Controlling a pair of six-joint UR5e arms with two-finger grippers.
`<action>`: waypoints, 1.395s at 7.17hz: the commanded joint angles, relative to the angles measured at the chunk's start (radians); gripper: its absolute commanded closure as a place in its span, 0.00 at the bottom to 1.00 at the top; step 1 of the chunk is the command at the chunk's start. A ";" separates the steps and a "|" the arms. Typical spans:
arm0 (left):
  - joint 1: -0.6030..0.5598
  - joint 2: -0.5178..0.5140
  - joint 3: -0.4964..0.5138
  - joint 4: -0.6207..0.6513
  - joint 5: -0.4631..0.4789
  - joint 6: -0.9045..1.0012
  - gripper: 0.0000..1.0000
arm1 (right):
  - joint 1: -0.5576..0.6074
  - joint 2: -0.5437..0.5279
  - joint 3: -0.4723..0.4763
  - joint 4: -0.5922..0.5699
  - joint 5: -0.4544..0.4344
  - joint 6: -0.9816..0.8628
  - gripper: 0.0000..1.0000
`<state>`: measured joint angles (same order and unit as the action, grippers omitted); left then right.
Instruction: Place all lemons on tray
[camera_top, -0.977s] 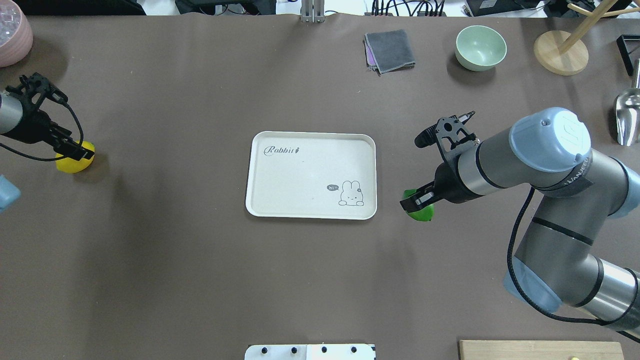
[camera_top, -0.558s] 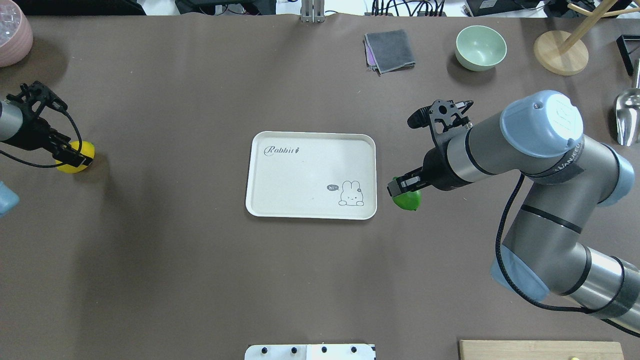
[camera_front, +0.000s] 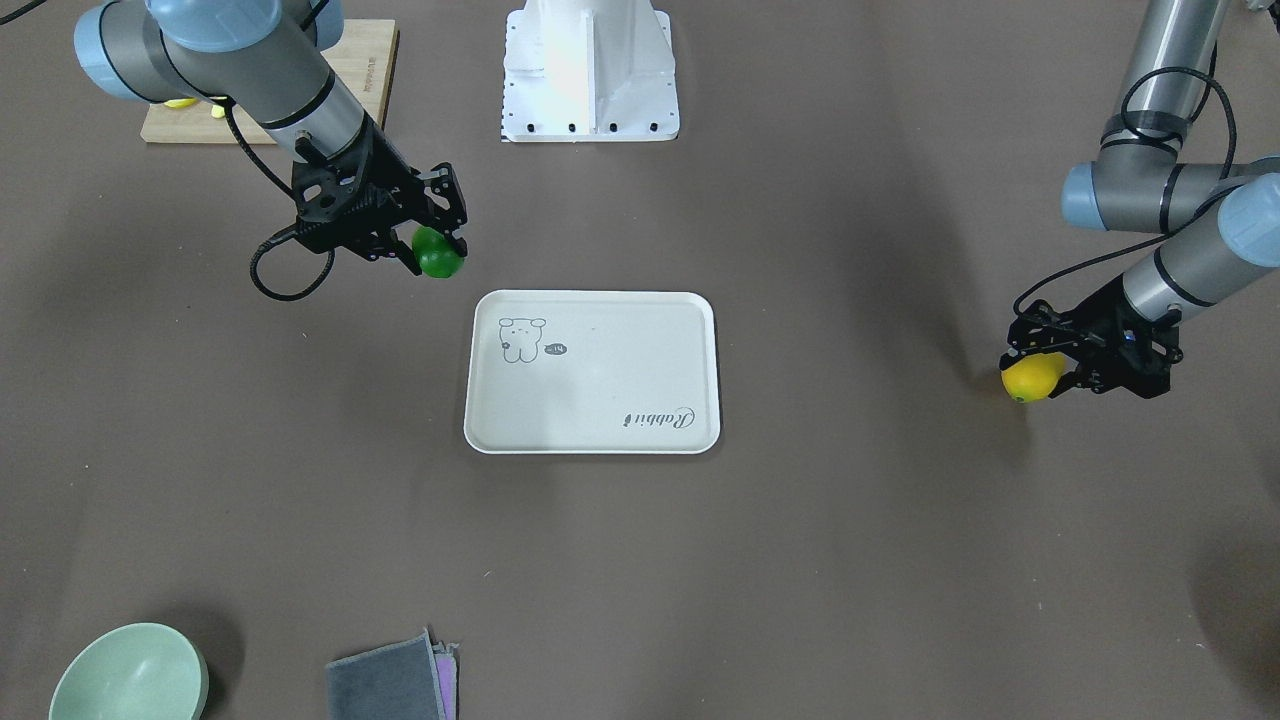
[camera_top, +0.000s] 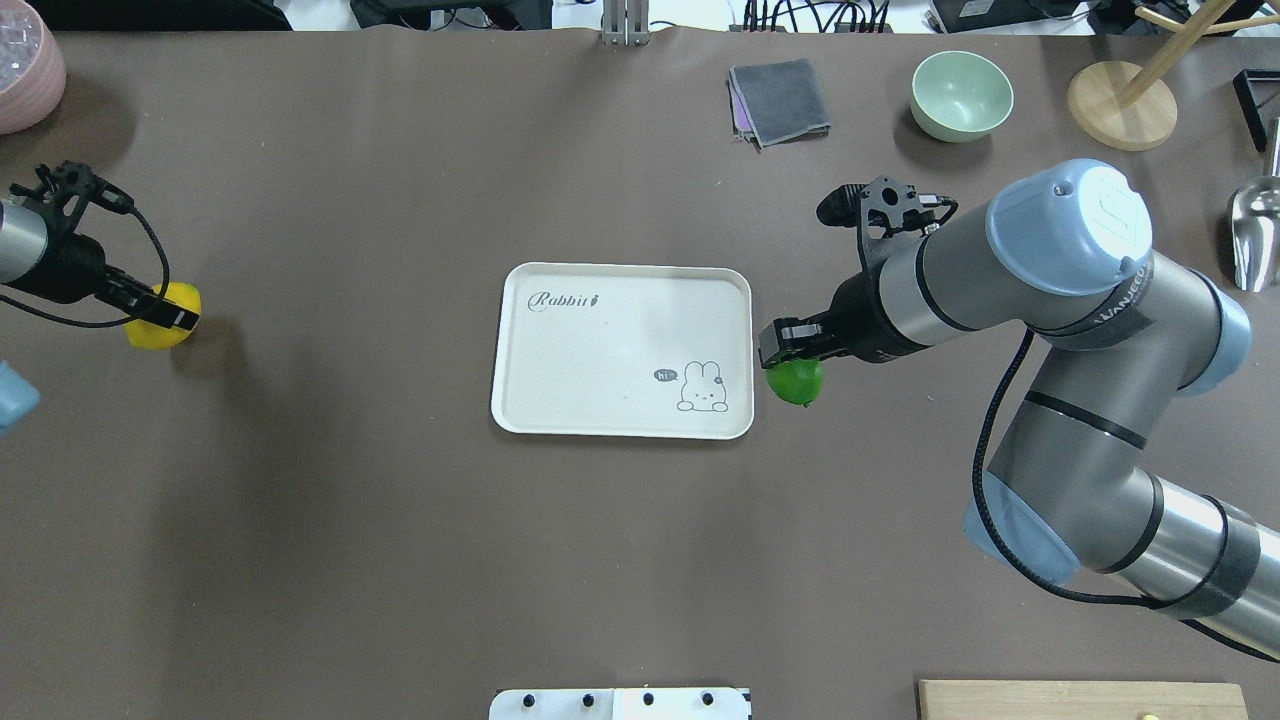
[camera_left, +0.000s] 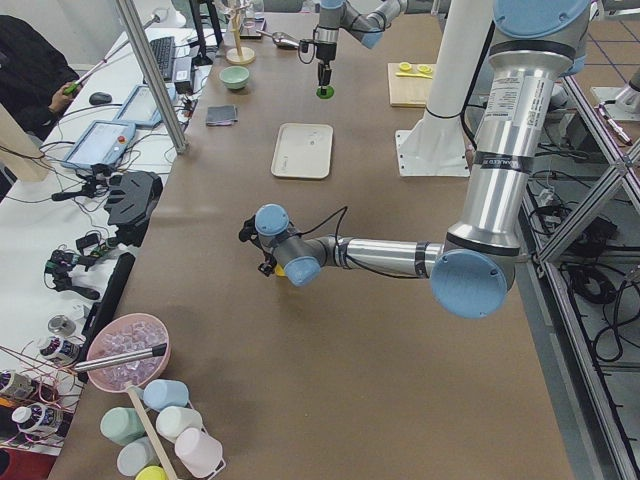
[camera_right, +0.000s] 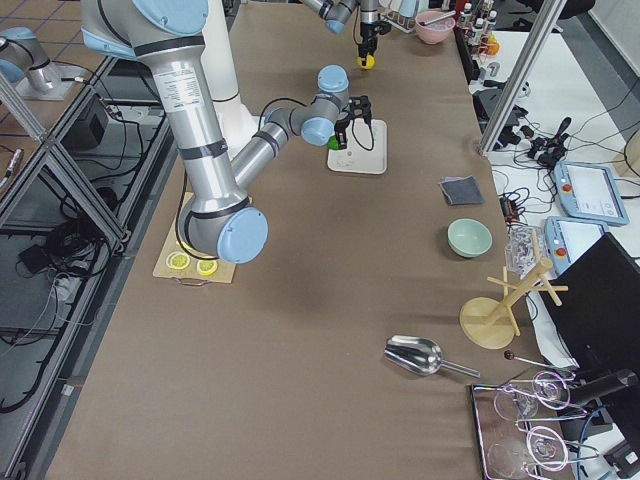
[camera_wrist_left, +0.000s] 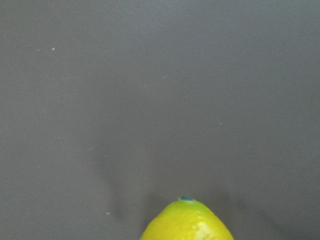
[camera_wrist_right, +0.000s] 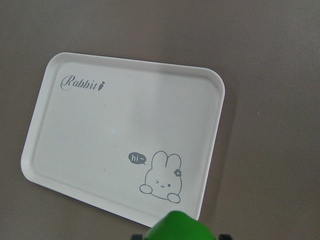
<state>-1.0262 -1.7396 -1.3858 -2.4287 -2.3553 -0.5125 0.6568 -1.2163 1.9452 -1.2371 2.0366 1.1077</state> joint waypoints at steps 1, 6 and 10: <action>0.001 -0.082 -0.082 -0.030 -0.053 -0.434 1.00 | 0.003 0.017 -0.009 0.002 -0.006 0.113 1.00; 0.306 -0.345 -0.124 -0.015 0.337 -1.013 1.00 | 0.007 0.147 -0.190 0.007 -0.076 0.196 1.00; 0.409 -0.446 -0.078 0.100 0.433 -1.015 1.00 | 0.004 0.262 -0.414 0.109 -0.095 0.199 1.00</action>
<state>-0.6404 -2.1460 -1.4890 -2.3689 -1.9386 -1.5263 0.6649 -0.9675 1.5990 -1.1936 1.9440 1.3068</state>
